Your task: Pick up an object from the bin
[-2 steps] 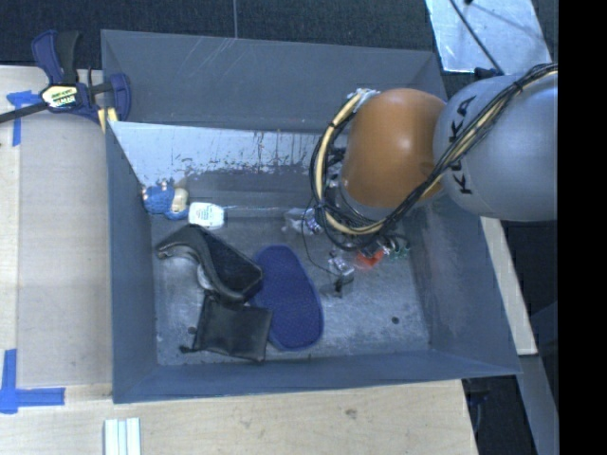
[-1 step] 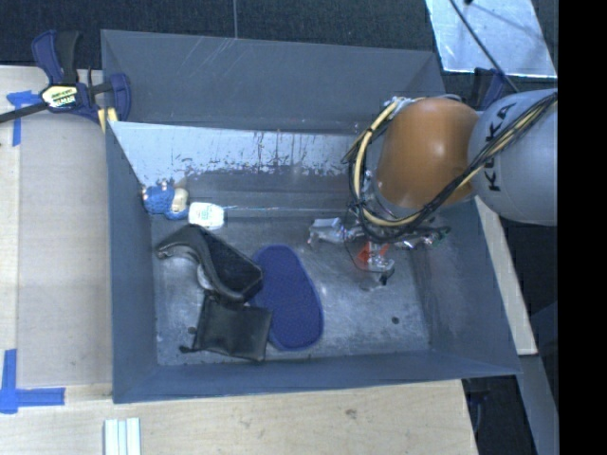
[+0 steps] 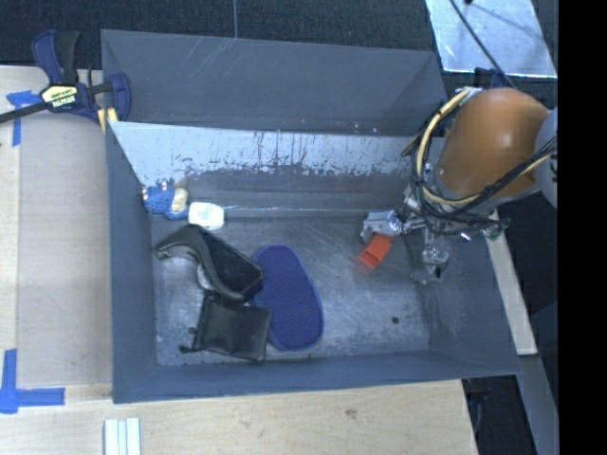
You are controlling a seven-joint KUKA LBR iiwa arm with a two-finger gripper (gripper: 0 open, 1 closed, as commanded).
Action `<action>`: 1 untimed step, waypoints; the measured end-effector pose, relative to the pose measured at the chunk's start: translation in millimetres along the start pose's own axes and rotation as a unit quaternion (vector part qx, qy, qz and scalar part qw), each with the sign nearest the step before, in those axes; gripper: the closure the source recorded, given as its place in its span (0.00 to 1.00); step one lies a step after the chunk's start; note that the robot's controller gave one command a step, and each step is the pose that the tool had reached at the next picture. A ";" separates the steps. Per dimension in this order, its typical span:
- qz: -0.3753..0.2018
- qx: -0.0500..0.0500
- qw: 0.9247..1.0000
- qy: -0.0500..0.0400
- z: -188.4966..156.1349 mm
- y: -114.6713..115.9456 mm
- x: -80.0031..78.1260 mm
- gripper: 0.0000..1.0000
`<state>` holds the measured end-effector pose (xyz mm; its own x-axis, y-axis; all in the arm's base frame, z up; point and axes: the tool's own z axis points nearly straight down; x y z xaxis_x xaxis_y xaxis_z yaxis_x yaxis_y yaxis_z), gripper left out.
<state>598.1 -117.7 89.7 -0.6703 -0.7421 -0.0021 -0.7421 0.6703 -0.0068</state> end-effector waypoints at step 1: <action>-0.002 -0.002 1.000 -0.001 -0.2 2.8 -4.3 1.00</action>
Offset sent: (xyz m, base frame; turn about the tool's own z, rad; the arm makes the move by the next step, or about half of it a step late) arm 0.0000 0.0000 0.0000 0.0000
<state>598.9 -112.6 89.9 -0.6672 -0.7448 -0.0049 -0.7448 0.6672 -0.0035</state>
